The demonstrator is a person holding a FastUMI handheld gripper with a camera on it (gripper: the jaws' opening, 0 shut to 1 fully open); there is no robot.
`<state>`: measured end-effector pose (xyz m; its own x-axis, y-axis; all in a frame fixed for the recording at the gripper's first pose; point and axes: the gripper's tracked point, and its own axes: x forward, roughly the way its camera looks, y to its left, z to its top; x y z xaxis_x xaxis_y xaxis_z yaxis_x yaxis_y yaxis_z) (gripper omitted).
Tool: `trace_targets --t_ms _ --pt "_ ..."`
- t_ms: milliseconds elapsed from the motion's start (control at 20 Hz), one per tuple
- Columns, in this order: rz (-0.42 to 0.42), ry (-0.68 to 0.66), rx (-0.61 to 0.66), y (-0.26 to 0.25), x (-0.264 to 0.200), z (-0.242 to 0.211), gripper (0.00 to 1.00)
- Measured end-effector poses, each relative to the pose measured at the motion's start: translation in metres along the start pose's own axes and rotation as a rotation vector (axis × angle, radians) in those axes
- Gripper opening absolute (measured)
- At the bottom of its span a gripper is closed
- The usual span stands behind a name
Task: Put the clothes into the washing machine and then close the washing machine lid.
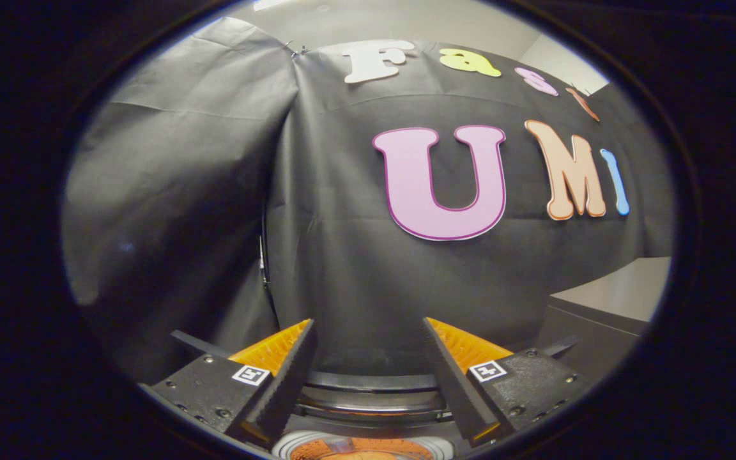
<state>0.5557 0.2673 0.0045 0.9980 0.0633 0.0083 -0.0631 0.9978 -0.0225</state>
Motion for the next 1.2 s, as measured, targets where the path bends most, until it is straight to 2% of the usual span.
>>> trace_targets --t_ms 250,750,850,1000,1200 --pt "0.037 0.004 0.001 -0.002 -0.001 0.002 0.98" --pt "0.026 -0.015 0.008 -0.003 -0.005 0.004 0.98" --pt "0.008 0.006 -0.004 -0.006 -0.010 -0.006 0.98" --pt "0.019 0.057 -0.012 0.005 -0.047 -0.047 0.98" --pt "0.017 0.114 -0.035 0.002 -0.063 -0.090 0.98"
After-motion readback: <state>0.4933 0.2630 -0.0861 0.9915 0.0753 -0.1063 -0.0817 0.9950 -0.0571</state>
